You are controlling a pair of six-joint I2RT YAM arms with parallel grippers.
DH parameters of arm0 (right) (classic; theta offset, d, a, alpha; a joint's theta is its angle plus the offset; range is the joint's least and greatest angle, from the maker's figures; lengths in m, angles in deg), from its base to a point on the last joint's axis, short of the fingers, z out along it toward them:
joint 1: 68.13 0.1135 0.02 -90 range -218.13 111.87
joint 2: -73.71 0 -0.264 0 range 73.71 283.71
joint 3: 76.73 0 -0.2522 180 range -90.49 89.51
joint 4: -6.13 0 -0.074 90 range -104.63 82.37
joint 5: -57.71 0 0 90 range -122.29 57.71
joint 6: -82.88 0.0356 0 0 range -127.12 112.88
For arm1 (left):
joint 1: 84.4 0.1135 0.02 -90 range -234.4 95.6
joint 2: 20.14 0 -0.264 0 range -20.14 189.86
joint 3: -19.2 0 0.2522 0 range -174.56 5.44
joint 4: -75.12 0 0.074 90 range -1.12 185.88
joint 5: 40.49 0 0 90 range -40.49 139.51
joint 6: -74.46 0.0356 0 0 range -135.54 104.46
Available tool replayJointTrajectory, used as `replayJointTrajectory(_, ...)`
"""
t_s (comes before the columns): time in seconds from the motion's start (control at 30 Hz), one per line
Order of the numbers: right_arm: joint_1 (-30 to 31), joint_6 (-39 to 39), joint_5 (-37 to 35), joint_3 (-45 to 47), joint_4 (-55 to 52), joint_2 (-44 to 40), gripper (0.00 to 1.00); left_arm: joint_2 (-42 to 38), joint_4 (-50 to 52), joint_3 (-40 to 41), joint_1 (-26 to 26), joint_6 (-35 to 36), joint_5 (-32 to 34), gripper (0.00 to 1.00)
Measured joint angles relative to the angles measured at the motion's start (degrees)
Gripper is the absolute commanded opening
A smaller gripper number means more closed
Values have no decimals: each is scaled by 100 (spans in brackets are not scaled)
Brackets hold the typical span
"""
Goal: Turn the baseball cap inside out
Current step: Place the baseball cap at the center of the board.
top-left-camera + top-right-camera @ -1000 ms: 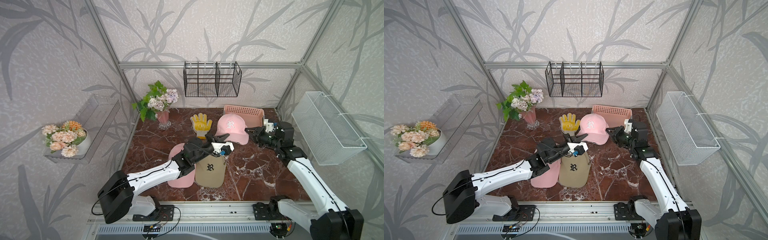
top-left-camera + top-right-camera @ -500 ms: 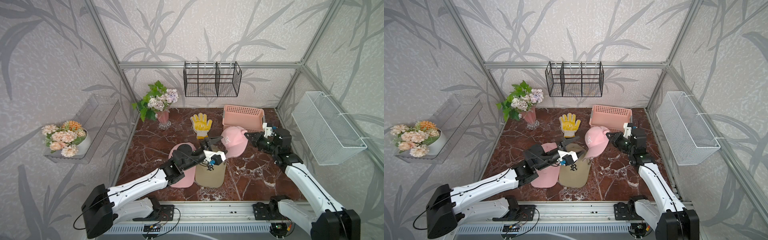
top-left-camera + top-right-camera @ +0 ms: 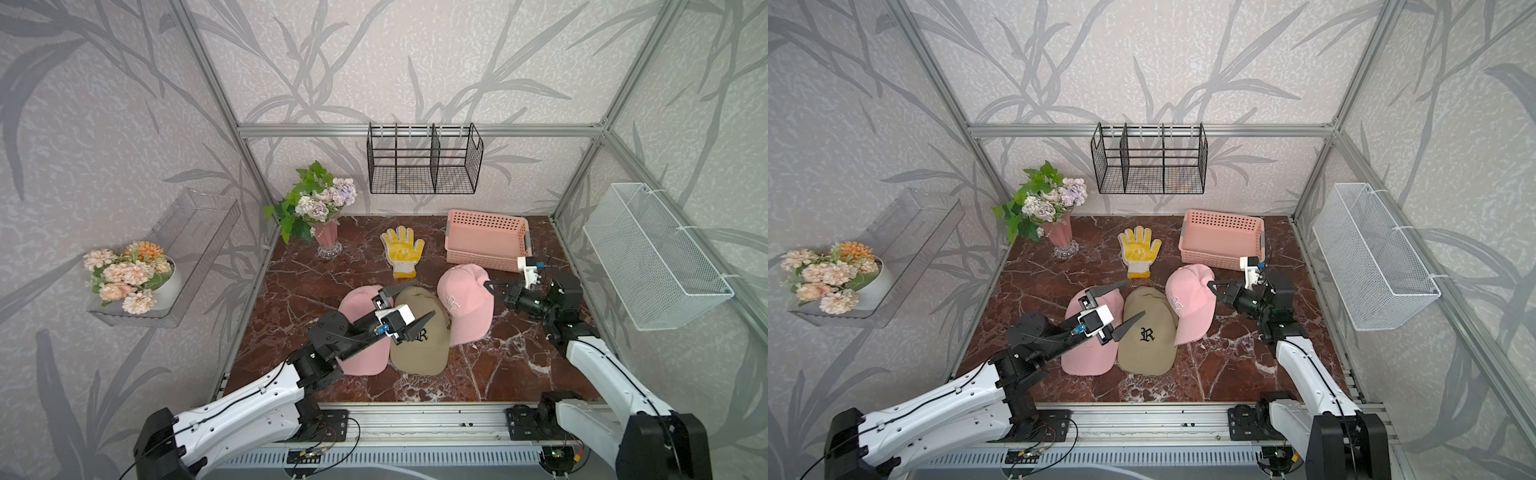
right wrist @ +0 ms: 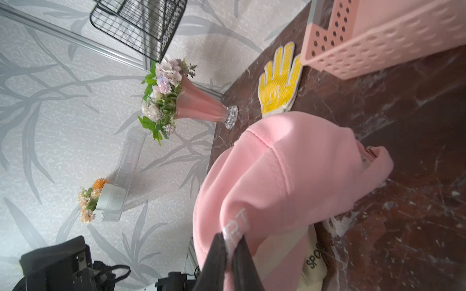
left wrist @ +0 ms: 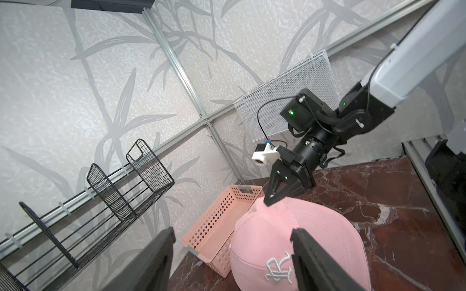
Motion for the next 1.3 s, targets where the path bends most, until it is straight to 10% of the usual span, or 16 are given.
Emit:
replayJointTrajectory(0.3,-691,-960,407,256,-977,-17,17,-15,-13,66,0,-481,334,77)
replayJointTrajectory(0.77,-852,-2605,-1139,-334,-3329,162,50,52,-7,66,0,-597,682,78)
replayJointTrajectory(1.3,-520,-2964,-2247,-826,-3504,1021,75,280,304,57,407,-2317,3985,85)
